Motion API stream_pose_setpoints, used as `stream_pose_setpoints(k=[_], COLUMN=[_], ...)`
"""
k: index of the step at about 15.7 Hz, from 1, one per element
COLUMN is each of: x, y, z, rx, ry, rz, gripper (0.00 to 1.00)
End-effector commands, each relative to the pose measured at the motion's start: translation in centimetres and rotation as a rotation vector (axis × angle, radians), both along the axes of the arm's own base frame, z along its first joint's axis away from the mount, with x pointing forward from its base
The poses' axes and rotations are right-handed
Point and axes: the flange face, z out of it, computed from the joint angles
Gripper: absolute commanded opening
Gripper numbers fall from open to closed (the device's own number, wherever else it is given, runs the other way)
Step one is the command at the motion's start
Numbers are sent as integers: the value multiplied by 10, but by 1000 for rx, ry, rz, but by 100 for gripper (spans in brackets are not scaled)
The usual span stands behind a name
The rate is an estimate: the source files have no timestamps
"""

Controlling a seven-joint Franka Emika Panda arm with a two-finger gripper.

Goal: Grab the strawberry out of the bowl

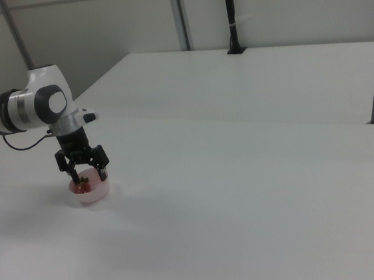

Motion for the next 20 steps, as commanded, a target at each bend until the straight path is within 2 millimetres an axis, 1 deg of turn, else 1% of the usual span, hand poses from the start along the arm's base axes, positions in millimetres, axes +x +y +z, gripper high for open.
stream_pose_setpoints(k=[1, 2, 4, 7, 9, 10, 12, 14, 16, 18, 20], x=[-7, -8, -7, -4, -3, -2, -2, -1, -1, -2, -1], y=[6, 6, 7, 7, 10, 18, 19, 19, 18, 19, 18], z=[-6, -9, -22, -25, -39, -45, -45, -45, -45, -44, -37], rx=[-13, -14, -24, -25, -27, -28, -28, -29, -29, -28, -25], ry=[18, 20, 33, 15, 13, -6, -11, -12, -12, -12, -19], rz=[10, 14, 18, 28, 35, 49, 51, 52, 54, 55, 54], gripper=[100, 100, 98, 95, 95, 90, 80, 65, 54, 47, 45])
